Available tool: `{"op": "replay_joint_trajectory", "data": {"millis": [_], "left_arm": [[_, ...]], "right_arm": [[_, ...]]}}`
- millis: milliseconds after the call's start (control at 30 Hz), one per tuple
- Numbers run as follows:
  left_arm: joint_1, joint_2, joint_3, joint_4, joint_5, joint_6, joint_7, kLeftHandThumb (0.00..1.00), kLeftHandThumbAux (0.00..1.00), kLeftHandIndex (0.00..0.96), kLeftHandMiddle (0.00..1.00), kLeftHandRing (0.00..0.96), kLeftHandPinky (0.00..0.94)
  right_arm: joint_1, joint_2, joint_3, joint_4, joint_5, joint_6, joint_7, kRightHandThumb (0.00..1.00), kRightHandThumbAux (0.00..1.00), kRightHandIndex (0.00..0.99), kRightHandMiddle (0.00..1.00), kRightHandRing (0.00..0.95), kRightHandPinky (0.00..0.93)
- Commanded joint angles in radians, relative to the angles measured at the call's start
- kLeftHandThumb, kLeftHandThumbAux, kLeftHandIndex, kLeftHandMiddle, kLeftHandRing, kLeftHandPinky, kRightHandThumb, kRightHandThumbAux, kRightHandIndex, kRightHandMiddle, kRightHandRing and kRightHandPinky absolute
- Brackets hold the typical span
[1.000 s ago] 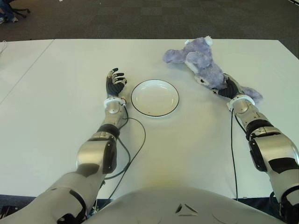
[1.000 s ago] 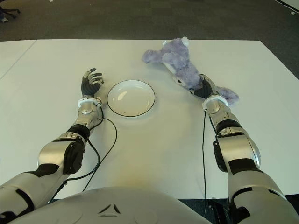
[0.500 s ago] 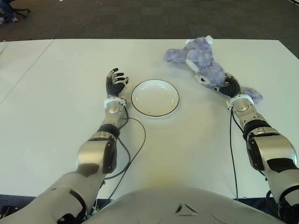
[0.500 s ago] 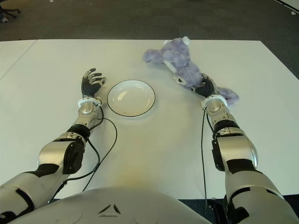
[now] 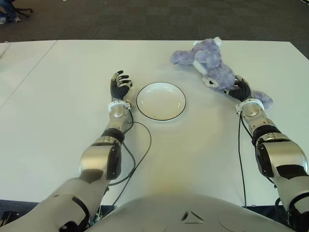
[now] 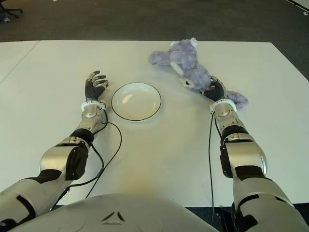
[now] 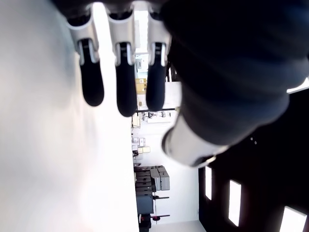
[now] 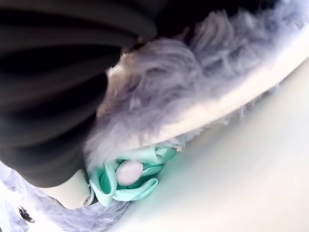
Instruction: Put the doll into the plate.
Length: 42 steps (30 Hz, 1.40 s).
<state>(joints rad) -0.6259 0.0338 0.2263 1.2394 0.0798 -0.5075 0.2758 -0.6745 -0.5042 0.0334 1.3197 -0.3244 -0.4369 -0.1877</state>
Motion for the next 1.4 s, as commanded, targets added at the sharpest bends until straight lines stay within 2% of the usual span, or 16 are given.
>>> {"op": "replay_joint_trajectory", "data": {"millis": [33, 267, 533, 933, 1067, 1400], "left_arm": [[0.163, -0.051, 0.011, 0.118, -0.011, 0.115, -0.017, 0.314, 0.913, 0.206, 0.328, 0.359, 0.392], [0.163, -0.051, 0.01, 0.118, -0.009, 0.114, -0.011, 0.323, 0.914, 0.209, 0.326, 0.354, 0.385], [0.162, -0.049, 0.006, 0.119, -0.005, 0.12, -0.01, 0.285, 0.901, 0.203, 0.323, 0.361, 0.403], [0.164, -0.047, 0.01, 0.118, -0.011, 0.108, -0.026, 0.279, 0.894, 0.195, 0.317, 0.362, 0.398], [0.164, -0.048, 0.017, 0.117, -0.019, 0.105, -0.03, 0.347, 0.914, 0.194, 0.321, 0.346, 0.34], [0.161, -0.049, 0.017, 0.117, -0.016, 0.108, -0.019, 0.38, 0.918, 0.218, 0.337, 0.356, 0.394]], "right_arm": [[0.056, -0.005, -0.014, 0.022, 0.014, -0.014, -0.004, 0.697, 0.72, 0.439, 0.831, 0.839, 0.803], [0.08, -0.029, -0.002, -0.005, 0.004, -0.132, 0.016, 0.698, 0.721, 0.439, 0.833, 0.842, 0.807], [0.081, -0.036, -0.019, -0.019, 0.031, -0.19, 0.069, 0.698, 0.72, 0.439, 0.832, 0.842, 0.803], [0.082, -0.061, -0.022, -0.052, 0.038, -0.276, 0.081, 0.699, 0.72, 0.439, 0.84, 0.847, 0.815], [0.085, -0.079, -0.022, -0.066, 0.038, -0.306, 0.094, 0.7, 0.72, 0.439, 0.844, 0.85, 0.818], [0.084, -0.129, -0.012, -0.122, 0.005, -0.379, 0.035, 0.7, 0.72, 0.439, 0.844, 0.849, 0.812]]}}
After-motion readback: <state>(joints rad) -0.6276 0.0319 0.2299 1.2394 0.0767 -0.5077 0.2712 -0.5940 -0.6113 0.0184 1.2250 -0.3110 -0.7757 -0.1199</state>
